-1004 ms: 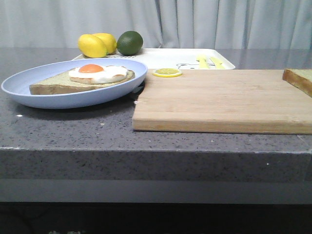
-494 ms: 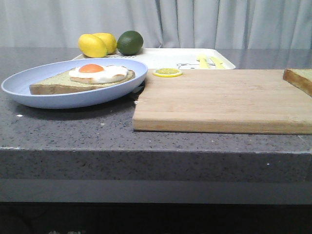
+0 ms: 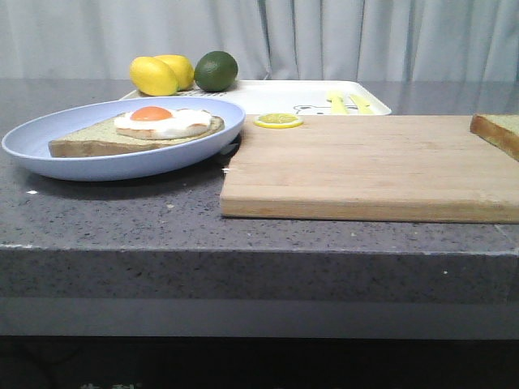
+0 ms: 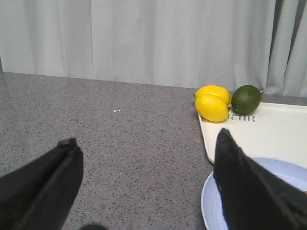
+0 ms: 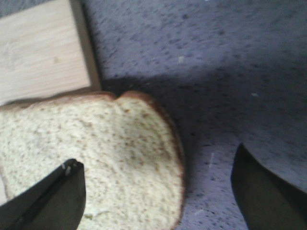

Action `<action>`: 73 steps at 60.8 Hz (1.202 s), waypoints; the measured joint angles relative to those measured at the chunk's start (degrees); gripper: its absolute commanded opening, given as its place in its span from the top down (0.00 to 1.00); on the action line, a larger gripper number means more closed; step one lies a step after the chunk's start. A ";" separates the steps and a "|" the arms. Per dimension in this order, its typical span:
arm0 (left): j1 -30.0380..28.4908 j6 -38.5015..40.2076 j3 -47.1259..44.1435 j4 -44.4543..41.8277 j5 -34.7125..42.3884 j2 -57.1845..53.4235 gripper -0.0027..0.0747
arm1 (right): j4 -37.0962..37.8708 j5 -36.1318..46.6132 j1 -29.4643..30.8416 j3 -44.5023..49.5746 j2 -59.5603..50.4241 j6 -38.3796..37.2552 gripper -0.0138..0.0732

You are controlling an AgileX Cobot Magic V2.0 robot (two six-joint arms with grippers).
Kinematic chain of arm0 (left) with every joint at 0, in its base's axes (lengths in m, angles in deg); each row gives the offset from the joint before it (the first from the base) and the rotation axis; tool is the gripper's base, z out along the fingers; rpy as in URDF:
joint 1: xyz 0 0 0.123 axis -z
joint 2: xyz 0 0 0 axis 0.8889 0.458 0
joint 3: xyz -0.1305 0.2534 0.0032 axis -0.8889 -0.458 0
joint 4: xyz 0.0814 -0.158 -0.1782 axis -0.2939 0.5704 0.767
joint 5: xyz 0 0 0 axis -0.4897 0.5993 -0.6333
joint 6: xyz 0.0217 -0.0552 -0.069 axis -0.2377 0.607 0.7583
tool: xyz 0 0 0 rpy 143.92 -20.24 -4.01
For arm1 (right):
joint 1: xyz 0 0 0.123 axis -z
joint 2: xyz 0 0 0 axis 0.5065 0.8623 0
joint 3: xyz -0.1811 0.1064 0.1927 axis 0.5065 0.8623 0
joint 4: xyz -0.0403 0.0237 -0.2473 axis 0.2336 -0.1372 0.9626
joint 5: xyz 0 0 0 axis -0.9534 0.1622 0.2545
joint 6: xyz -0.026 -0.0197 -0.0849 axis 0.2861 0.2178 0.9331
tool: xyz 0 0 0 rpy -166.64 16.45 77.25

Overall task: Place bread and move sandwich to tray
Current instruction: 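Lower the right gripper onto the bread slice on the cutting board and grasp it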

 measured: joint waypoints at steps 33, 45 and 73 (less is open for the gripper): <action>0.00 0.00 0.00 0.00 0.00 0.00 0.26 | -3.65 0.04 0.90 0.00 6.15 6.38 0.13; 0.00 0.00 0.00 0.00 0.00 0.00 0.26 | -7.12 -0.90 1.28 -0.23 7.48 9.59 0.13; 0.00 0.00 0.00 0.00 0.00 0.00 0.26 | -12.36 -2.01 1.28 -0.23 7.91 10.97 0.51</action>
